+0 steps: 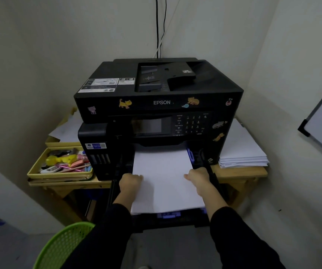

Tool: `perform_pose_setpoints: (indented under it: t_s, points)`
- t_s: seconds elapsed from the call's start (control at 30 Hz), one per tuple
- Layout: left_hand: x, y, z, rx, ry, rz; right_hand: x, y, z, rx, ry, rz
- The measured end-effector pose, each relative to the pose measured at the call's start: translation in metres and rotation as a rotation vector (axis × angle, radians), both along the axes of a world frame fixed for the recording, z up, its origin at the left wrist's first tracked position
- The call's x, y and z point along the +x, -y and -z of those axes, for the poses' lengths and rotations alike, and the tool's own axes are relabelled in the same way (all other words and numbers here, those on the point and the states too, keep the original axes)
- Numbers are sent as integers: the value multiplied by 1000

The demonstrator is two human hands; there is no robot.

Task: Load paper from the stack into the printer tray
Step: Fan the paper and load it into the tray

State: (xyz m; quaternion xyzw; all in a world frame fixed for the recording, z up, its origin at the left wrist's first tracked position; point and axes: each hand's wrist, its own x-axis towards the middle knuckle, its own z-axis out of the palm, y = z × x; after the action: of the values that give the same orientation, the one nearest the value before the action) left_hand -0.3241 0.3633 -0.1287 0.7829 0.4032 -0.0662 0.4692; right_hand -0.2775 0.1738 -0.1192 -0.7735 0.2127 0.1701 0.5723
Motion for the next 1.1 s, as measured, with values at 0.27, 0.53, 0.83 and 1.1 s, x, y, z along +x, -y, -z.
perform_pose_setpoints:
  t_s: [0.27, 0.53, 0.83, 1.1]
  points:
    - [16, -3, 13, 38, 18, 12, 17, -4, 19, -161, 49, -78]
    - [8, 13, 1, 403, -157, 108, 11, -12, 11, -585, 106, -238]
    - [-5, 12, 11, 289, -182, 120, -6, -3, 22, -506, 55, -254]
    - [-25, 10, -3, 317, -319, 586, -23, 23, -1, -465, -54, -759]
